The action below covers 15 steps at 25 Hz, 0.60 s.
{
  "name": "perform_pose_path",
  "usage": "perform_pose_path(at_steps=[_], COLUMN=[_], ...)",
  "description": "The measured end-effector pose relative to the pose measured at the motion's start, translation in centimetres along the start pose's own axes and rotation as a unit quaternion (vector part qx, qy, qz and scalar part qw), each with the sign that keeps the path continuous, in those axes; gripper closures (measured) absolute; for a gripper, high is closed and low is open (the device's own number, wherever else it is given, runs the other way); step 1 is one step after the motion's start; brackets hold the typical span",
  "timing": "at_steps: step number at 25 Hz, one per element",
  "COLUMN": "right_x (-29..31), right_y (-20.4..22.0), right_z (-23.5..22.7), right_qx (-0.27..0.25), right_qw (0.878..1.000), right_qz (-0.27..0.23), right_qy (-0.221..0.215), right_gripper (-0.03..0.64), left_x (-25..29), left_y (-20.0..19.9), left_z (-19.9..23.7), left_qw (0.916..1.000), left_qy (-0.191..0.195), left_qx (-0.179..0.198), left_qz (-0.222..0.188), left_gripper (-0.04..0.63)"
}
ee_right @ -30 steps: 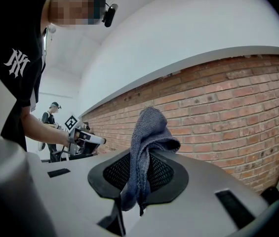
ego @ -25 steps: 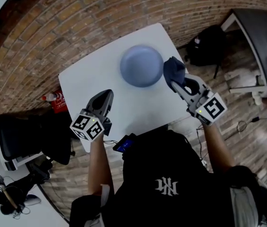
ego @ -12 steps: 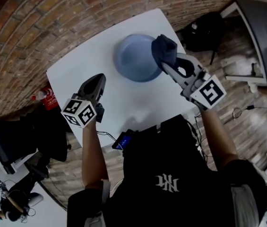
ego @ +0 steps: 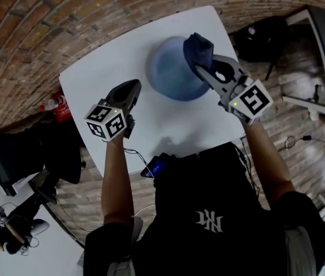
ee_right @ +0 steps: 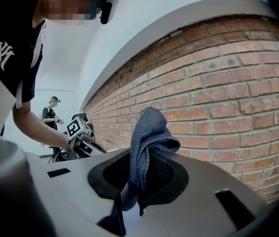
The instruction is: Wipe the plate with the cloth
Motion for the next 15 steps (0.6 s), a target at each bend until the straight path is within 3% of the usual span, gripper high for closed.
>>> perform_pose_path(at_steps=[15], right_x=[3.7], right_y=[3.7], right_z=[-0.4], right_qx=[0.024], right_qw=[0.999], right_qz=[0.011], right_qy=[-0.029], right_gripper=[0.537], left_x=[5.7], left_y=[2.4], left_z=[2.9], left_qw=[0.999], left_qy=[-0.022], left_qx=[-0.029], left_qz=[0.025], left_gripper=[0.58])
Point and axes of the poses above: the fingertips, and each gripper's own axes: x forward along the fingers, z to its left, y out of its underside, the point moved 2 cm from there along -x, backward along the fingers, and after that the axes turned 8 degrees about -x, right-handed, at the moved point
